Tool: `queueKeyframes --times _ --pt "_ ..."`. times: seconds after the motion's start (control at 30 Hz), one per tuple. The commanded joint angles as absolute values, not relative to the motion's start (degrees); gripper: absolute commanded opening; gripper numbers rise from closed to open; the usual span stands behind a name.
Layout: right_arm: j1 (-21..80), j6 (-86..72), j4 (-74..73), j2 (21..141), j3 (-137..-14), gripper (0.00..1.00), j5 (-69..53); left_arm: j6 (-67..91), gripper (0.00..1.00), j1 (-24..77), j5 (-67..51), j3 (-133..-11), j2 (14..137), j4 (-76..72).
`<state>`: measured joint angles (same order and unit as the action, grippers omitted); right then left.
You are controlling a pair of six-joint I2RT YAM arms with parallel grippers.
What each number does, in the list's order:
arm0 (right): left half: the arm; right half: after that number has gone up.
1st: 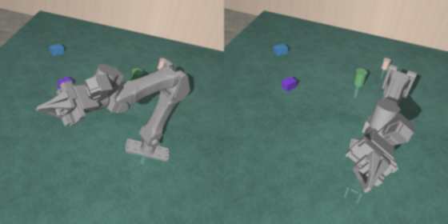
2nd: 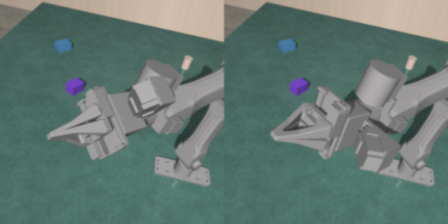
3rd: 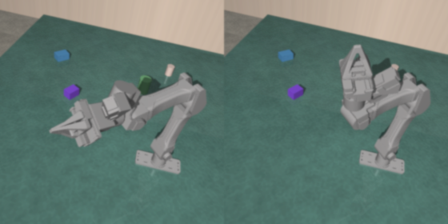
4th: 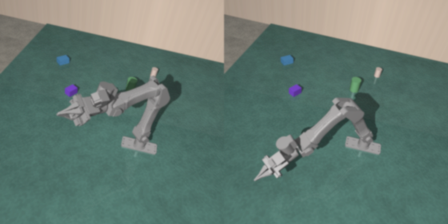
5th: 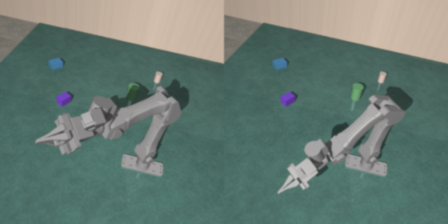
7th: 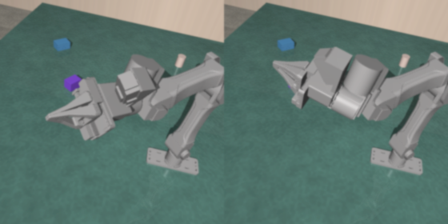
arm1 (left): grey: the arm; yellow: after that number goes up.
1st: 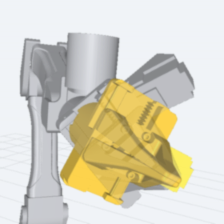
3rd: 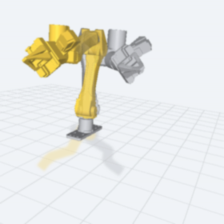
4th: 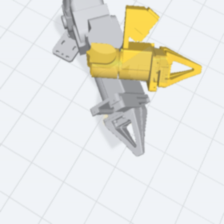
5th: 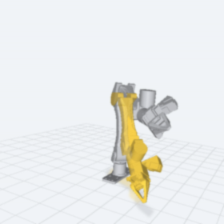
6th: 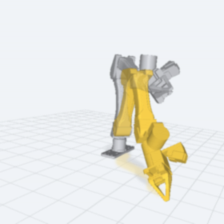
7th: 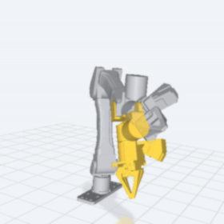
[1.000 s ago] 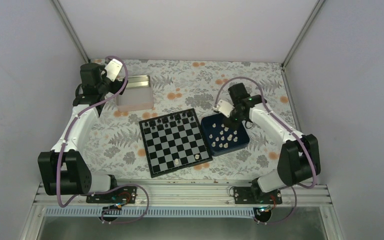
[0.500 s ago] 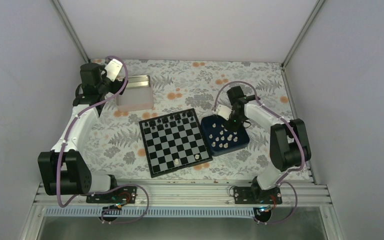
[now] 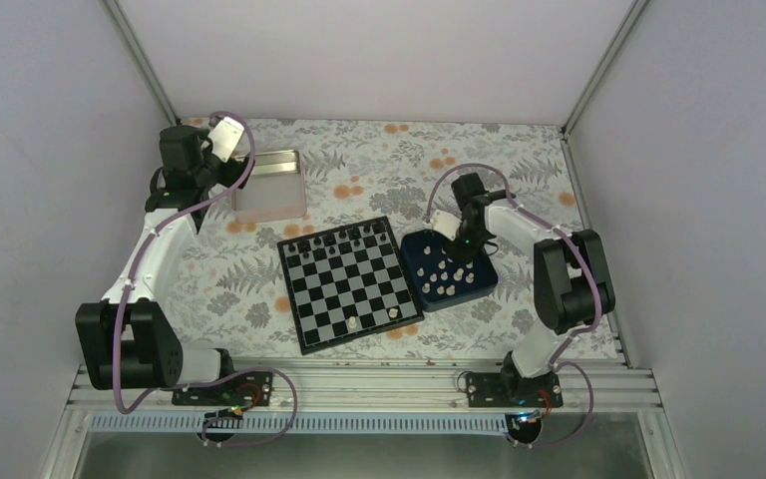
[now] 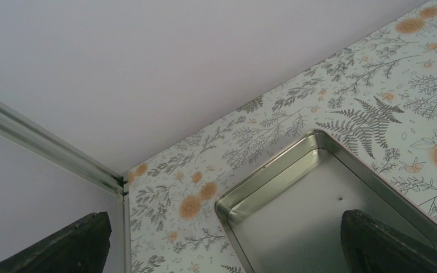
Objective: Set up the chess pieces on the board
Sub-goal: Pick up the chess piece from the storage box.
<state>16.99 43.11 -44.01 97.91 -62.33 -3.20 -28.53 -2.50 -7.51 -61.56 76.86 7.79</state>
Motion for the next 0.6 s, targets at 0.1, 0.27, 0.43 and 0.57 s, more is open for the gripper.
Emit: queueKeyframes --times 0.1,0.27,0.43,0.57 --pt "16.32 43.86 -43.02 99.85 -63.52 0.27 -4.18 -29.00 1.00 -2.90 -7.46 -60.90 76.84 6.31" --pt "16.28 43.77 -43.22 99.72 -63.55 0.25 -4.54 -29.03 1.00 -2.99 -8.01 -60.95 76.82 6.49" --pt "16.26 43.64 -44.60 98.30 -64.43 0.16 -6.29 -29.00 1.00 -2.99 -8.12 -61.14 76.82 6.66" --pt "16.52 43.35 -47.39 95.85 -66.24 0.11 -6.33 -29.00 1.00 -3.09 -8.26 -61.21 76.64 6.68"
